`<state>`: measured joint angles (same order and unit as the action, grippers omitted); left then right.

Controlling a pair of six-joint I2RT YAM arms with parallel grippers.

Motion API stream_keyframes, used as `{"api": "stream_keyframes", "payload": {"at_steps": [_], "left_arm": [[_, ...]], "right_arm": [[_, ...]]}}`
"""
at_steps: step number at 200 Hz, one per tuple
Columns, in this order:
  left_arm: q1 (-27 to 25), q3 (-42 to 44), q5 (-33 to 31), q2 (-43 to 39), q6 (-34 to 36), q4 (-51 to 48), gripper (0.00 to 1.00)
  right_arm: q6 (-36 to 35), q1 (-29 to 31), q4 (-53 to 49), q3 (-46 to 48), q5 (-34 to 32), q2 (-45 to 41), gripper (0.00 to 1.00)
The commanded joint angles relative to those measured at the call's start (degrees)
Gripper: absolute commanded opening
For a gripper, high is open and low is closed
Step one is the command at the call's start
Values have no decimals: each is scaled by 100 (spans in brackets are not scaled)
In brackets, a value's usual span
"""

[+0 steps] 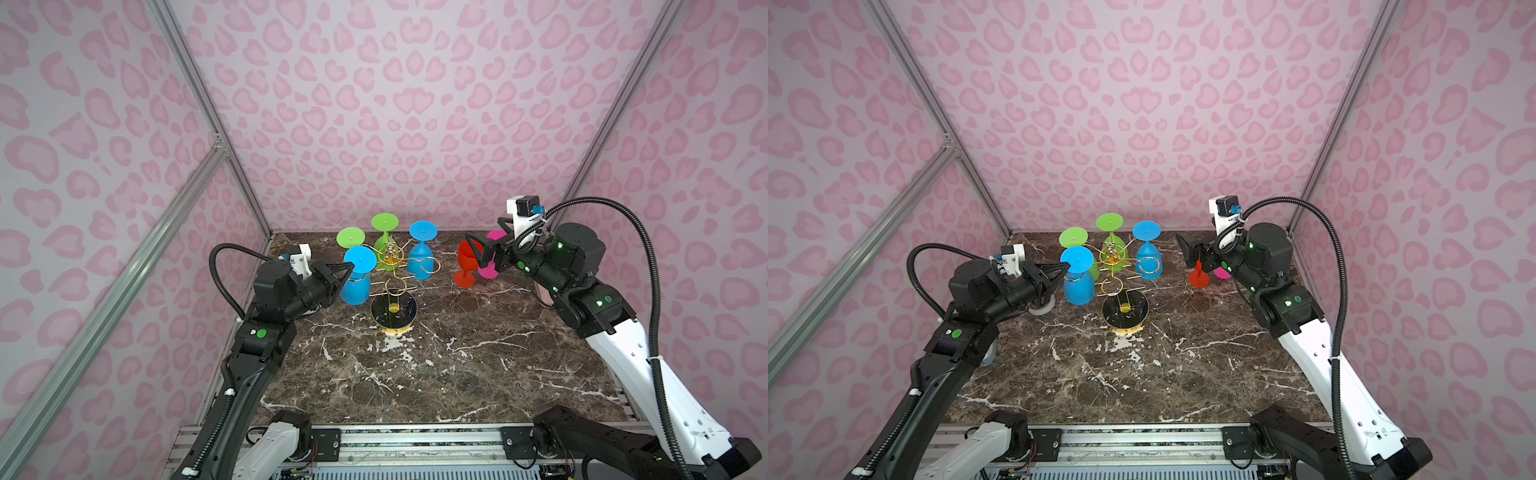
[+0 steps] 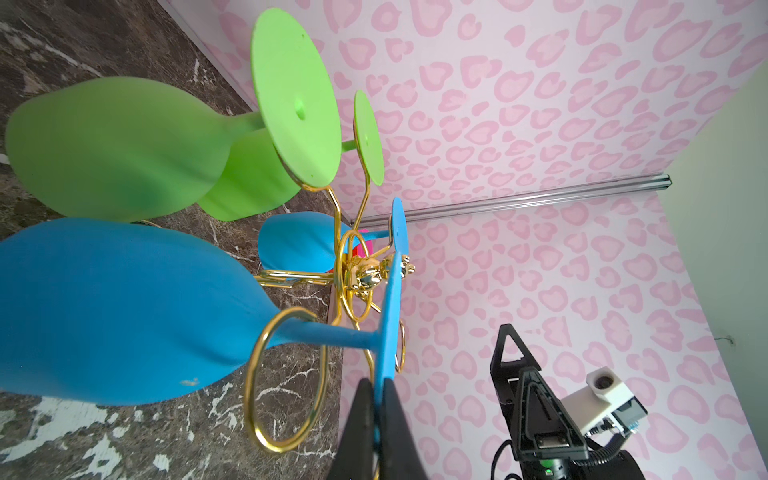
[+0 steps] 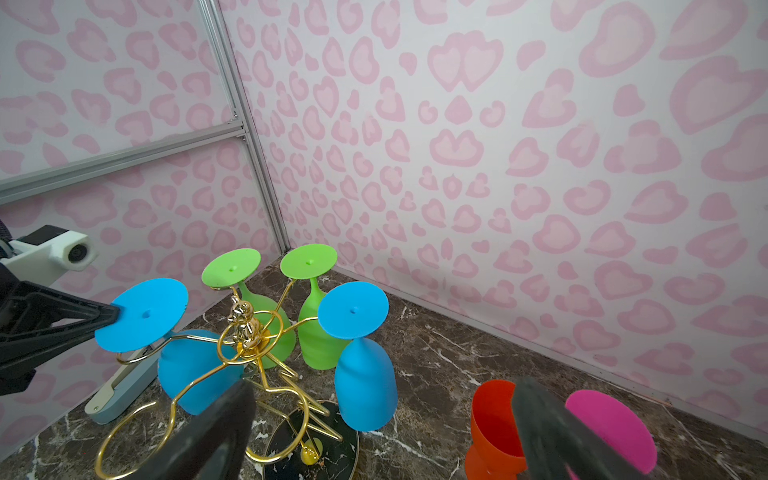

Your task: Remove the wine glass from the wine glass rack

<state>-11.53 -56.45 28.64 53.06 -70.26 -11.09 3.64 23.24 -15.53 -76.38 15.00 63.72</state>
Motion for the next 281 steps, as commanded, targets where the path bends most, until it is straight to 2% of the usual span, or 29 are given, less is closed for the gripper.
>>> {"api": "stream_keyframes", "payload": {"at_steps": [1, 94, 172, 281], "left_arm": [[-1, -68, -83, -19, 81, 102, 3], [0, -178, -69, 118, 107, 173, 3], [6, 0, -505, -74, 76, 77, 3], [-3, -191, -157, 310, 105, 283, 3]], "right_arm": [[-22, -4, 59, 22, 0, -10, 98], [-21, -9, 46, 13, -14, -23, 98], [-12, -8, 35, -17, 27, -20, 98], [-12, -11, 24, -35, 20, -16, 98]]}}
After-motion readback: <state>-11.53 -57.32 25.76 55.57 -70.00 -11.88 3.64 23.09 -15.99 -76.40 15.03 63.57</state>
